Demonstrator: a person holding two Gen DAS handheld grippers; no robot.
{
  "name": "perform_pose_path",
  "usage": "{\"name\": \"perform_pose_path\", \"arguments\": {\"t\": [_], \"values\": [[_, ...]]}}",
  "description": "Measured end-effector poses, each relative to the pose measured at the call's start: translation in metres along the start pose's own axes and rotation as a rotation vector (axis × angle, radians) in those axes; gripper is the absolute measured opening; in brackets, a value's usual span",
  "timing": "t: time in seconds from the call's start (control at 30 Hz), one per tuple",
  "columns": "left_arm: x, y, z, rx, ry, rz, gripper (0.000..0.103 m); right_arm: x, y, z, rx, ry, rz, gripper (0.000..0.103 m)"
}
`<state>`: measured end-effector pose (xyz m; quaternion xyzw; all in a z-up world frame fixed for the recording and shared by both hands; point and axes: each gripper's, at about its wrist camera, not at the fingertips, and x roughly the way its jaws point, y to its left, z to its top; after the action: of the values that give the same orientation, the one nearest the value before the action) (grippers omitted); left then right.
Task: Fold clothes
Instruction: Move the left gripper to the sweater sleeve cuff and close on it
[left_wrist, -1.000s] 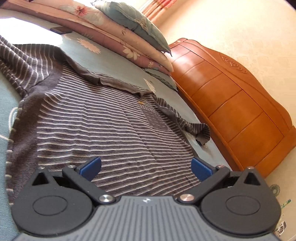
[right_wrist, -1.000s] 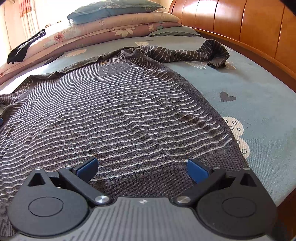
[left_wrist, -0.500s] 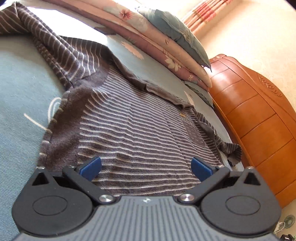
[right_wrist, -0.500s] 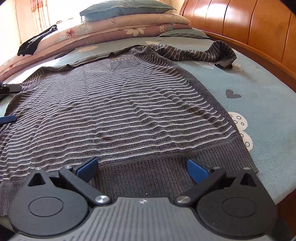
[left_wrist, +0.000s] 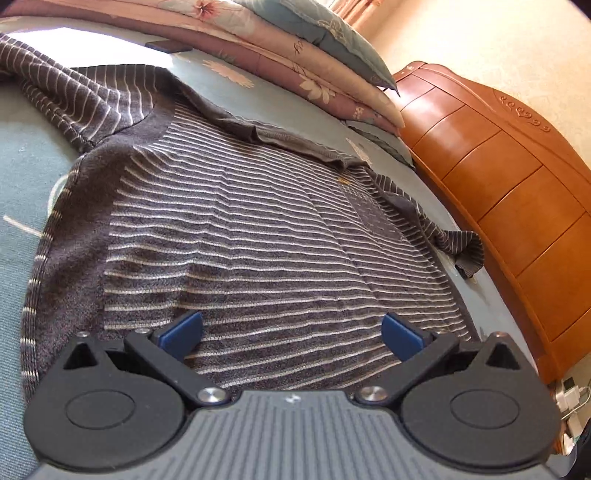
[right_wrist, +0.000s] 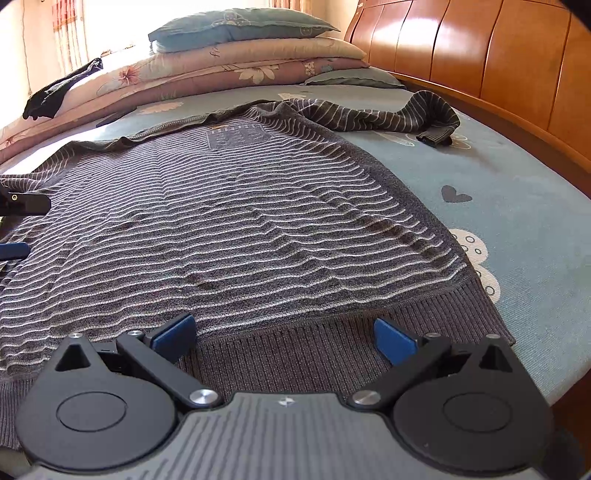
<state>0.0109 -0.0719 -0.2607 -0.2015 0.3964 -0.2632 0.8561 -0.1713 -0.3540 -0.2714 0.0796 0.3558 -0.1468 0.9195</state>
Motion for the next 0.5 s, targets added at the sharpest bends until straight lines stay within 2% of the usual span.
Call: {"name": "perform_pose_path", "arguments": {"t": [0.07,0.17,0.2,0.23,0.3,0.37,0.4,0.5], "values": [[-0.007,0.011,0.003,-0.078,-0.052,0.034,0.102,0.0,-0.001,0.0,-0.001,0.0,0.001,0.103],[-0.022,0.021,0.008,-0.116,-0.153,0.136,0.102,0.0,-0.001,0.001,-0.001,0.006,0.007,0.103],[-0.029,0.023,0.009,-0.108,-0.187,0.143,0.102,0.0,-0.002,0.001,-0.002,0.006,0.007,0.103],[-0.034,0.024,0.011,-0.096,-0.204,0.124,0.102,0.0,-0.001,0.001,-0.003,0.007,0.007,0.103],[-0.043,0.029,0.015,-0.081,-0.222,0.037,0.102,0.0,-0.001,0.004,-0.004,0.022,0.007,0.103],[-0.055,0.038,0.017,-0.088,-0.255,0.012,0.102,-0.002,0.0,0.012,-0.01,0.049,0.023,0.103],[-0.06,0.044,0.02,-0.093,-0.279,0.031,0.102,-0.005,0.001,0.018,-0.017,0.038,0.043,0.103],[-0.075,0.07,0.028,-0.126,-0.334,0.153,0.102,-0.017,0.009,0.038,-0.04,-0.006,0.091,0.103]]}}
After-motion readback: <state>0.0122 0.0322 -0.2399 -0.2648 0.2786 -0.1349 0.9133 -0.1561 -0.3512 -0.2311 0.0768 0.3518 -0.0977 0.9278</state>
